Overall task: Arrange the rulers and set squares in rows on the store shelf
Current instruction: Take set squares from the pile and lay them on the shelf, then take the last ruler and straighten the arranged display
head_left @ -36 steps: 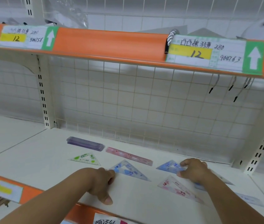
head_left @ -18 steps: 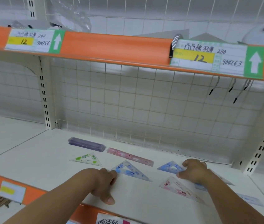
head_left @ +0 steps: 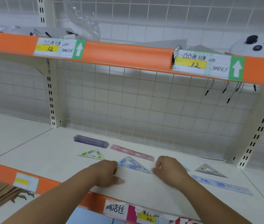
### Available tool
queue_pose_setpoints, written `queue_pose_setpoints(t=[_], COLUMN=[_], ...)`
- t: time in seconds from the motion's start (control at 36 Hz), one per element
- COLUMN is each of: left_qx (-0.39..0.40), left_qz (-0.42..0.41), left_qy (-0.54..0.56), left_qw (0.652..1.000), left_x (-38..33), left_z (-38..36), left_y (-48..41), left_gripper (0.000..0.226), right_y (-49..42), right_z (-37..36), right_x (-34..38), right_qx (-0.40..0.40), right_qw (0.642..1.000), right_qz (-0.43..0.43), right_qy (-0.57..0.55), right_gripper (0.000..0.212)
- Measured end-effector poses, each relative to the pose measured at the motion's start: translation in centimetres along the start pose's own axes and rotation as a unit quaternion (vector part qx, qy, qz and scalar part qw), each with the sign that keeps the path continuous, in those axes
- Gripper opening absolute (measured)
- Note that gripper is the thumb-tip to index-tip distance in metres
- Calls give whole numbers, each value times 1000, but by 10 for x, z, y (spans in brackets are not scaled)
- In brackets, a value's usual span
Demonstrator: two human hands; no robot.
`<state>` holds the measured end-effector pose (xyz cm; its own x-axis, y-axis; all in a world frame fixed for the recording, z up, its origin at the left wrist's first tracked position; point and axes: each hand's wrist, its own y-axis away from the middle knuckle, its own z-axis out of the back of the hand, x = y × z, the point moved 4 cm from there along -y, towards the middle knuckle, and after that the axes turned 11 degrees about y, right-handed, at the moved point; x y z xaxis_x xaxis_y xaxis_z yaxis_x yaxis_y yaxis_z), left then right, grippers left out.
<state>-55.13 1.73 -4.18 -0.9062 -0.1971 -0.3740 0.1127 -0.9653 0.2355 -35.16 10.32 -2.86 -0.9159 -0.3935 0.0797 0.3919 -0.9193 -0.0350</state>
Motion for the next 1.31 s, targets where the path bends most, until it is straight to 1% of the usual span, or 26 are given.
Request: queue_pose_setpoints(t=[0.17, 0.25, 0.33, 0.42, 0.47, 0.53, 0.67, 0.86, 0.97, 1.14, 1.25, 1.31], left_qx=[-46, -70, -84, -95, -100, -106, -122, -136, -138, -150, -169, -172], left_qz=[6, 15, 27, 36, 44, 54, 66, 95, 104, 132, 158, 174], left_qy=[-6, -9, -8, -1, 6, 11, 16, 8, 5, 28, 32, 36], left_qw=[999, 997, 996, 995, 994, 993, 990, 986, 985, 980, 972, 969], left_x=[10, 21, 36, 56, 75, 96, 156, 259, 318, 399, 452, 476], left_z=[12, 21, 29, 37, 41, 46, 69, 113, 138, 164, 175, 179], left_y=[17, 30, 43, 58, 68, 78, 109, 163, 195, 233, 247, 250], left_gripper=[35, 36, 38, 35, 33, 33, 34, 36, 39, 21, 31, 31], right_y=[13, 16, 19, 21, 22, 23, 21, 19, 20, 19, 10, 3], right_z=[1, 2, 1, 0, 1, 2, 4, 1, -1, -10, -15, -16], right_x=[39, 61, 87, 115, 138, 164, 241, 375, 449, 541, 591, 614], right_qx=[33, 40, 44, 44, 42, 37, 24, 17, 21, 23, 35, 42], right_qw=[998, 997, 995, 992, 990, 988, 983, 977, 972, 964, 958, 955], right_qz=[46, 66, 89, 118, 136, 150, 184, 214, 233, 265, 283, 292], right_qy=[1, -10, -9, -8, -5, 2, 7, -11, -26, -24, -22, -24], right_gripper=[24, 23, 25, 20, 22, 25, 24, 16, 19, 15, 19, 19])
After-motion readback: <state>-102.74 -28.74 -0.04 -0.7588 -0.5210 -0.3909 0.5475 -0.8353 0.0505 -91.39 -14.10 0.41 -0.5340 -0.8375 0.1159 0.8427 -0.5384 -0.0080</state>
